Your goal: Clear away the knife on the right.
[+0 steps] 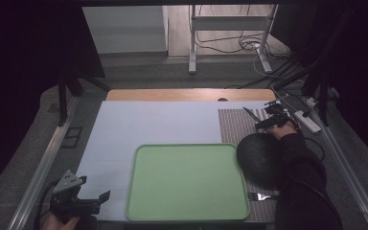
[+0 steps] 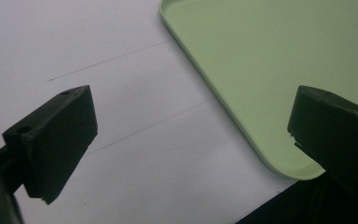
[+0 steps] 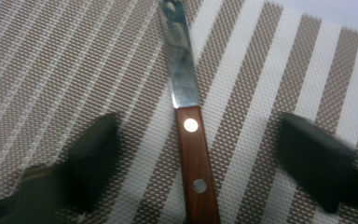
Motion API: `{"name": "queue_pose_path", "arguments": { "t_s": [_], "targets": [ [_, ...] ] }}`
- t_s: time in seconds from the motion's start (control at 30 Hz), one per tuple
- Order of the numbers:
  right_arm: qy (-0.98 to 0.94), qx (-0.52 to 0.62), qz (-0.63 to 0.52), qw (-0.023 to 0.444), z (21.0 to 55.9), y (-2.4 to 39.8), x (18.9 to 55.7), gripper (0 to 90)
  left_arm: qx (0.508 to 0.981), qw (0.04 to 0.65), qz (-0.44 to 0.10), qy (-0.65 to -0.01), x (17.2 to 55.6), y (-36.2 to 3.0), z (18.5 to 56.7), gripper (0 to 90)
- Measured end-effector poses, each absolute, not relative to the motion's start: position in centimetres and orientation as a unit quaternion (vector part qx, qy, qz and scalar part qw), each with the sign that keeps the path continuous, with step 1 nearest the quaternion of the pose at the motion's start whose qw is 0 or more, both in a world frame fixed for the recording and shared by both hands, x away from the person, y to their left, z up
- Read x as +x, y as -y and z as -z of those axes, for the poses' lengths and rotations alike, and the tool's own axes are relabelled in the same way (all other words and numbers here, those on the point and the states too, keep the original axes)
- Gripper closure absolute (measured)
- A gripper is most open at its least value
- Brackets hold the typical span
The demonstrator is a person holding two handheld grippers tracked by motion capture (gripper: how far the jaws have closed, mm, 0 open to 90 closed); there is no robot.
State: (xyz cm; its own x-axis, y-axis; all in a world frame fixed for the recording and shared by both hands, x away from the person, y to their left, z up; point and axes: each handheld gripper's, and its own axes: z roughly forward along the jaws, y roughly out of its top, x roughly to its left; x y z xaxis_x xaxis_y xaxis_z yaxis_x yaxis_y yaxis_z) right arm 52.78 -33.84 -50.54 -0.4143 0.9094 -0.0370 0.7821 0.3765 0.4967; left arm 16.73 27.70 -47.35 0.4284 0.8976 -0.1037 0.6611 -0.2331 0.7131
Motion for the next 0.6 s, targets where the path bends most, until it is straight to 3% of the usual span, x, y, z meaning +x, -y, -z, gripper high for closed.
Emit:
{"name": "queue_pose_path", "arguments": {
  "t_s": [0.13, 0.33, 0.6],
  "targets": [
    [-0.823, 0.509, -0.204, 0.149, 50.3, 33.62, 52.73, 37.6, 0.767, 0.354, -0.167, -0.508, 16.73, -27.71, 47.35, 2.1],
    [-0.832, 0.497, -0.204, 0.142, 49.89, 33.92, 52.79, 76.0, 0.768, 0.352, -0.168, -0.508, 16.73, -27.67, 47.36, 2.2],
    [-0.831, 0.497, -0.202, 0.145, 49.89, 33.97, 52.76, 77.3, 0.769, 0.35, -0.168, -0.508, 16.74, -27.65, 47.36, 2.4]
  ]
}}
